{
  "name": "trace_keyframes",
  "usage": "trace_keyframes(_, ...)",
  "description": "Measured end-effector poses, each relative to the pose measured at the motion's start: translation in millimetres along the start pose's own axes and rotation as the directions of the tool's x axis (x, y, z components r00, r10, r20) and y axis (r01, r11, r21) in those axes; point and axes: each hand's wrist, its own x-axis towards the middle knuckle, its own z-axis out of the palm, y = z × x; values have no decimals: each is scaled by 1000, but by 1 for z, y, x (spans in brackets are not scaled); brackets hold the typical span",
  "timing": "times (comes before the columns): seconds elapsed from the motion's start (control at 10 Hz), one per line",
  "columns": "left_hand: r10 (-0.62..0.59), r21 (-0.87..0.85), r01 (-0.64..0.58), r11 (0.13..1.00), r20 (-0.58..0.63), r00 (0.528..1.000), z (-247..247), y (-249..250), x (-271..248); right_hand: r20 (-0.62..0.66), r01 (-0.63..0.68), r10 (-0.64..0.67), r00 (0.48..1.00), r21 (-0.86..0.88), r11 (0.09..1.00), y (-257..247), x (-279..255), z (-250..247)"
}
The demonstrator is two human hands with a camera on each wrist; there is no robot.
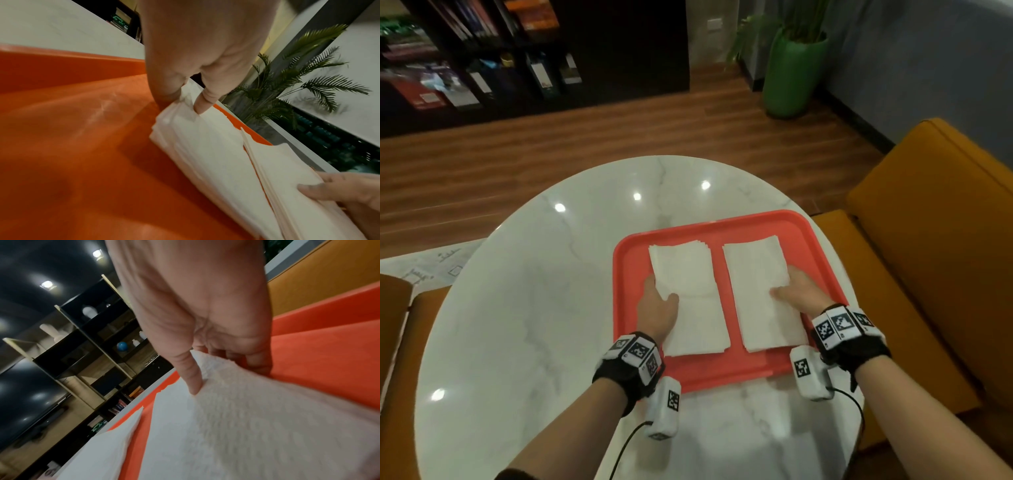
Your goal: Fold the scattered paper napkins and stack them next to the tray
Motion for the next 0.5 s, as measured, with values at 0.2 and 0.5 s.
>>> trace_keyframes(0.2, 25, 183, -18, 983, -33, 999, 1, -4, 5, -45, -20, 18, 999, -49, 999, -9, -2, 8)
trace_keyframes(0.5, 240, 278, -191, 941, -156, 958, -92, -11, -41, -338, 12, -101, 936, -257, 966, 15, -65, -20)
